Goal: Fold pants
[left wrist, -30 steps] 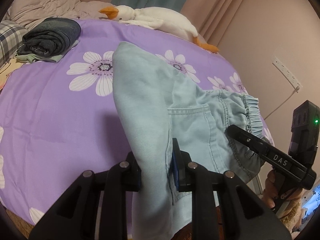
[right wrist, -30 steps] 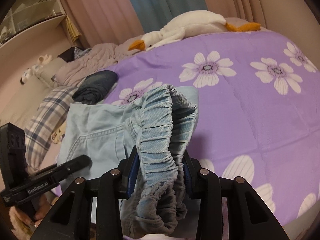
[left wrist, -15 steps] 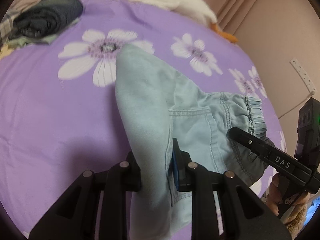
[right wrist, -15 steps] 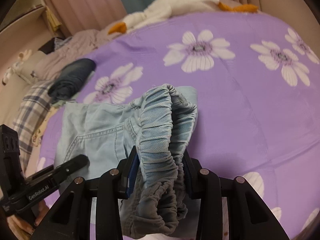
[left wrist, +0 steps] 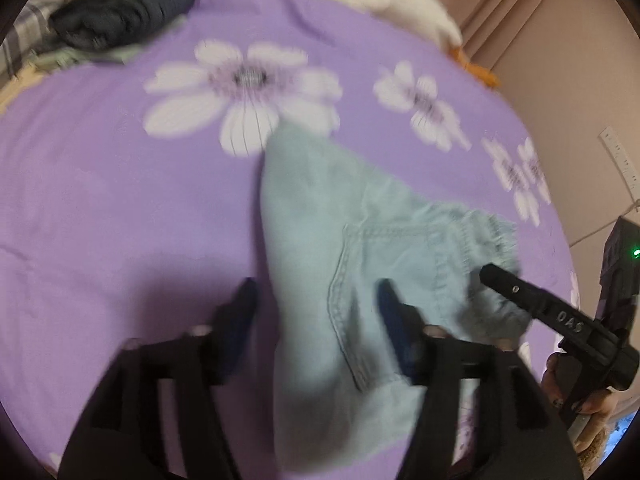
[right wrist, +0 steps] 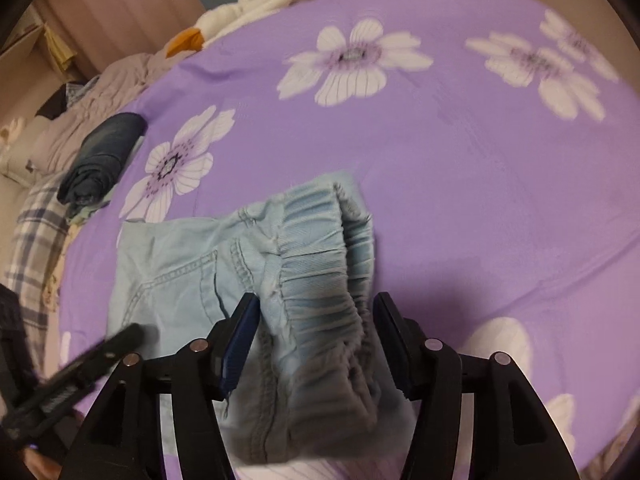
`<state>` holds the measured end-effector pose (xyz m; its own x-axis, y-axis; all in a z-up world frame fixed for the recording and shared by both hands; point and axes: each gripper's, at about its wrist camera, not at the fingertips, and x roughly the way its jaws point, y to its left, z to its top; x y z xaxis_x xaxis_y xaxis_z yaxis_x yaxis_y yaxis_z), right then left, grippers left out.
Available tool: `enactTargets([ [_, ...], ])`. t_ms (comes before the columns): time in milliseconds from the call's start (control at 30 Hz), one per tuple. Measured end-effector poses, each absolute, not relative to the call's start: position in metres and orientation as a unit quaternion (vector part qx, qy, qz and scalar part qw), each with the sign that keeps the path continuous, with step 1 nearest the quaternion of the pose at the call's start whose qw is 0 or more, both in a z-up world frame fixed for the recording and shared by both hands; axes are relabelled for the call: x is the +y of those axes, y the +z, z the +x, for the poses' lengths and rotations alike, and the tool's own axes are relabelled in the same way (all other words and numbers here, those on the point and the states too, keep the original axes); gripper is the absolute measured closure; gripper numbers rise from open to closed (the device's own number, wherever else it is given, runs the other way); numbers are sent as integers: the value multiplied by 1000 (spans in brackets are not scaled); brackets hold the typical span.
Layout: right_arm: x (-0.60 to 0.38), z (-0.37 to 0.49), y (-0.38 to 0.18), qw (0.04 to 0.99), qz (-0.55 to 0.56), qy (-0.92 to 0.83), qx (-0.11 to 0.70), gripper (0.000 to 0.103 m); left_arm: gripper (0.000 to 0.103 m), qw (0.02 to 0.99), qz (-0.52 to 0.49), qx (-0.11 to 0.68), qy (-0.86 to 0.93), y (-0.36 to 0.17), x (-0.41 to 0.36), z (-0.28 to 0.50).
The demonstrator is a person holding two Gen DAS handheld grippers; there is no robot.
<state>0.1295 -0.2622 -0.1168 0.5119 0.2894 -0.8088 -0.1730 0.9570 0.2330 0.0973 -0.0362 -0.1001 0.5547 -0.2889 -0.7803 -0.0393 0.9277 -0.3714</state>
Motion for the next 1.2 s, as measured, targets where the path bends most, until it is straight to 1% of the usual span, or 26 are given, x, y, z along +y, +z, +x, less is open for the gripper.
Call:
enactTargets([
  [33,-263,124,-109,875,54,125,465,32,18,871,-180,451,-72,-88,-32,90],
  [67,-265,122,-104,881,52,121,455,27,12,877,-184,437,-73,-79,-29,83],
  [133,-269,109,-86,894,53,117,428,23,6,891,-192,404,-79,-56,-23,67],
  [200,-273,93,-68,906,54,119,403,13,3,899,-188,385,-85,-39,-21,54],
  [233,-274,86,-61,910,50,119,394,11,2,904,-181,378,-84,-31,-21,47],
  [300,-275,79,-51,918,42,113,378,11,1,912,-170,364,-78,-22,-21,36],
  [467,-269,60,-40,928,37,115,352,11,1,918,-158,356,-70,-17,-23,14],
  [633,-262,49,-43,929,34,121,348,11,1,923,-114,364,-45,-23,-32,7],
  [1200,-259,32,-45,930,28,125,344,11,1,911,-117,391,-57,-32,-39,-3],
])
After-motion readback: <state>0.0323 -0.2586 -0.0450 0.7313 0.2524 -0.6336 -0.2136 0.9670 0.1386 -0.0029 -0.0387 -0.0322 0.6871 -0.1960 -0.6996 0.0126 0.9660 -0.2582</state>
